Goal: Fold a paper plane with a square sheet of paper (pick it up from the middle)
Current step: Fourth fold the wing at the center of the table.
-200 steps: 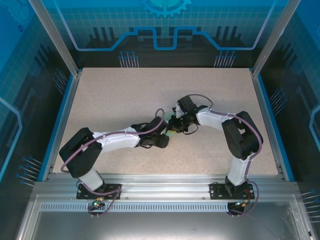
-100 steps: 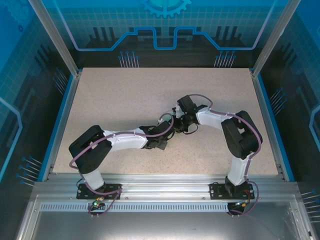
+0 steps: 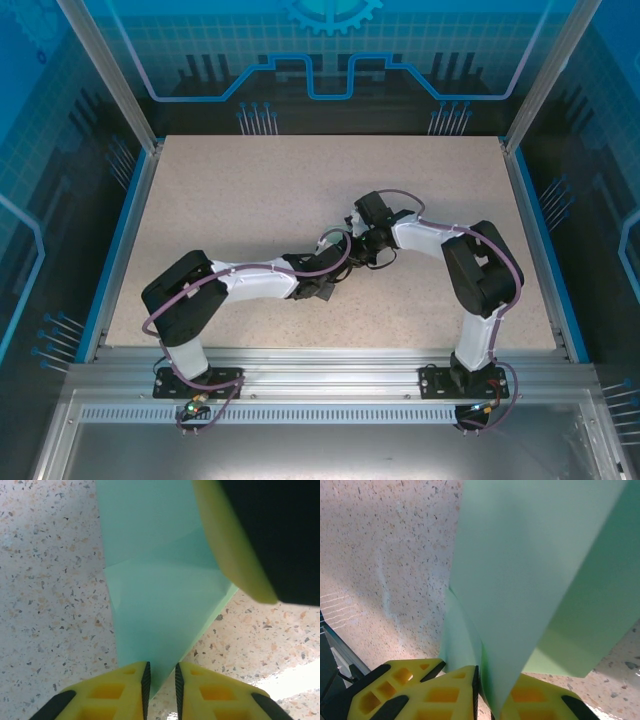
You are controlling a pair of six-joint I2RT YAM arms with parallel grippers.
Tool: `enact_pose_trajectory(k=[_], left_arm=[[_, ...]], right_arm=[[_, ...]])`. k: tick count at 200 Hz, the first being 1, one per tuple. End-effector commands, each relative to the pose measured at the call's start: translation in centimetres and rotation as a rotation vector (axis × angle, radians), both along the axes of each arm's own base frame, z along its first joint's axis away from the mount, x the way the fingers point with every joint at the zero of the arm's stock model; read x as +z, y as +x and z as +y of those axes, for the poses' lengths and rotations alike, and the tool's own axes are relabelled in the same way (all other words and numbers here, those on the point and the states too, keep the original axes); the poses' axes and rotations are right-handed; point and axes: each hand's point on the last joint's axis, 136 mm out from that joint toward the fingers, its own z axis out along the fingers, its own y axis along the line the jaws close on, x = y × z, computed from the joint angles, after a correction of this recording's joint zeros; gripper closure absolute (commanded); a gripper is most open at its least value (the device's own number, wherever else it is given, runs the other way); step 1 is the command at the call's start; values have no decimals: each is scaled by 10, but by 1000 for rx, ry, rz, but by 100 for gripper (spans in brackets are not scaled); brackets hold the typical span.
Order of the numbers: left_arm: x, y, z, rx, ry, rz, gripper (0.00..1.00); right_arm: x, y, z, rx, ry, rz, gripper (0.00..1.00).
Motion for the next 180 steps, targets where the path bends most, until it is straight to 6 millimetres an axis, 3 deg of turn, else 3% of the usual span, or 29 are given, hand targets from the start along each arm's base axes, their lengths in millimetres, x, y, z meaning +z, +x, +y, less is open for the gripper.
enact_pose_trajectory(k=[1,65,106,146,180], left_arm=[[6,1,-8,-27,13,-21,73],[1,3,-7,-34,39,-21,81],[2,3,-10,-51,26,-23,93],[8,1,-16,-72,-28,-6,100],[22,-10,-27,-117,-203,65,100]], right_arm=[[5,4,7,14,21,3,86],[7,4,8,18,22,-4,88],[9,3,8,23,21,-5,88],[15,1,5,31,19,-30,77],[25,-3,-6,23,21,-83,67]])
